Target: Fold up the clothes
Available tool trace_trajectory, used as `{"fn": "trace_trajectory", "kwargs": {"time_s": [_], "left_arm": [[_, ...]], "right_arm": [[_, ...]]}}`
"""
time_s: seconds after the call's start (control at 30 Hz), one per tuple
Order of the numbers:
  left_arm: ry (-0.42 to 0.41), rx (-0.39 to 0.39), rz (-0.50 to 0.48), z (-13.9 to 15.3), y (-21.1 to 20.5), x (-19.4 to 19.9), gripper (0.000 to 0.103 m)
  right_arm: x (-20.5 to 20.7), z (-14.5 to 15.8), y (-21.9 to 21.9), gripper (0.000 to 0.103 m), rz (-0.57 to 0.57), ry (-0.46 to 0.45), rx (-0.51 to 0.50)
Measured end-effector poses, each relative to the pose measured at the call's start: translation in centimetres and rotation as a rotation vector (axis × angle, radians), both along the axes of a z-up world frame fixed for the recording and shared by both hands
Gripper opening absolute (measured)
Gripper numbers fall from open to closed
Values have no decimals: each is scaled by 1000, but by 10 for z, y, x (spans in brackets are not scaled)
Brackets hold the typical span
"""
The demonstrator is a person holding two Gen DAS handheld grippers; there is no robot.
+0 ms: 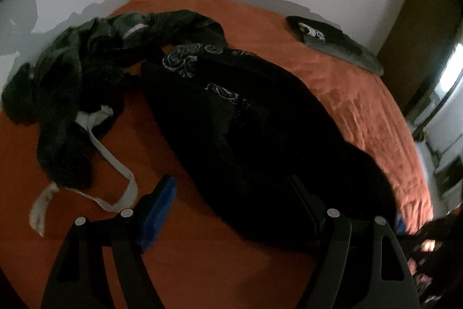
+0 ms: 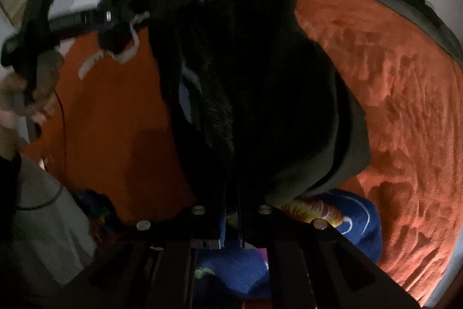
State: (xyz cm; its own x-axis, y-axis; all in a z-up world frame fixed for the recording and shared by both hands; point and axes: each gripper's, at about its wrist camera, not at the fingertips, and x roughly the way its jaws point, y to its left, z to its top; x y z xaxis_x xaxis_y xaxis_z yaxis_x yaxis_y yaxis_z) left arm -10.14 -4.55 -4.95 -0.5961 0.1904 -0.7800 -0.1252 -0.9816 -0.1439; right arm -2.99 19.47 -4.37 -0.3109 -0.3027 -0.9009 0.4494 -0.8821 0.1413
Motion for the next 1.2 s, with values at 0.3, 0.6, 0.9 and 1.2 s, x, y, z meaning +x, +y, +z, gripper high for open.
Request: {"fn": "trace_trajectory", "kwargs": {"time_s": [0.3,0.6,0.9,1.2], "left_arm": [[-59,-45,-63,-12,21,-4,78],[-168,-88,-143,-37,65,-5,78],[-223,-118,-145,-52,75,-7,78],[-235,-135,-82,-60,58,-10,78]], "right_arm": [[5,13,4,5,18,43,-61],[21,12,-6,5,102,70,-58],[29,10,-8,5,144,73,-56],[35,11,-16,5,181,95,-44]]}}
